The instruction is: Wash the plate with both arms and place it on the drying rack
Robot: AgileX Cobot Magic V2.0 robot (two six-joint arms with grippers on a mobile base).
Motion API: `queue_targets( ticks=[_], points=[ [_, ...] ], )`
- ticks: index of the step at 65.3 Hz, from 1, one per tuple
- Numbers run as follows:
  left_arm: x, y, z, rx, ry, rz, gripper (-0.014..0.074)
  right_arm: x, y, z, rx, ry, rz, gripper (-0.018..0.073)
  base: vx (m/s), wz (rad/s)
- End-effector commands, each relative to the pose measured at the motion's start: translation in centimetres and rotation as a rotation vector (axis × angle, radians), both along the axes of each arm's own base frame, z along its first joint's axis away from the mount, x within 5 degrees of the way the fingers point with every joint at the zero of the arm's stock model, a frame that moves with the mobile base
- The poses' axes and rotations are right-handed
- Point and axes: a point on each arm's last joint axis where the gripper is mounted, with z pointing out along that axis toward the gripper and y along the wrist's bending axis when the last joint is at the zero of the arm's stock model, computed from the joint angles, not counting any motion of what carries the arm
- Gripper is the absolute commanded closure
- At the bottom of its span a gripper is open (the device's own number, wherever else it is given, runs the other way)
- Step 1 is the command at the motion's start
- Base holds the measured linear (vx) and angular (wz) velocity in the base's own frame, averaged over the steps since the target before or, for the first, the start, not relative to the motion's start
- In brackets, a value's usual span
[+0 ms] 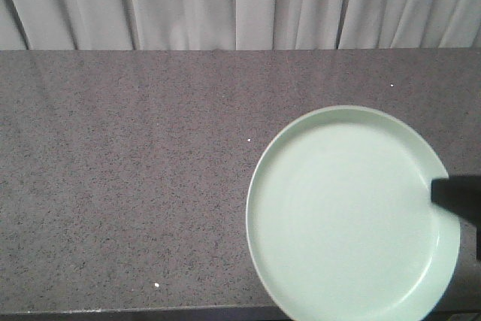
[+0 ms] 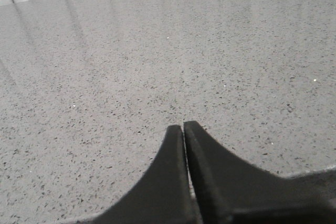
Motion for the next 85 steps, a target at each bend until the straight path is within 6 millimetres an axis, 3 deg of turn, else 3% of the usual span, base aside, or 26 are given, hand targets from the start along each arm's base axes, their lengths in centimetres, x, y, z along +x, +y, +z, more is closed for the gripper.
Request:
queue_targets(
  ticks=[1,15,85],
  points=[
    [0.0,-0.1,1.7,-0.016,-0.108,-0.006,0.0603,-1.7,0.3,-0.8,0.039,-0.077,-0.054,0.0561,0.00,0.00],
    [0.0,-0.1,1.7,-0.016,-0.108,-0.006,0.0603,-3.8,0.1,-3.3,0.055,-0.121,-0.203,0.0561,0.00,0.00],
    [0.0,-0.1,1.7,-0.016,-0.108,-0.006,0.0603,-4.2,0.3,-3.5,0.058,-0.103,-0.187,0.0561,0.00,0.00]
  ],
)
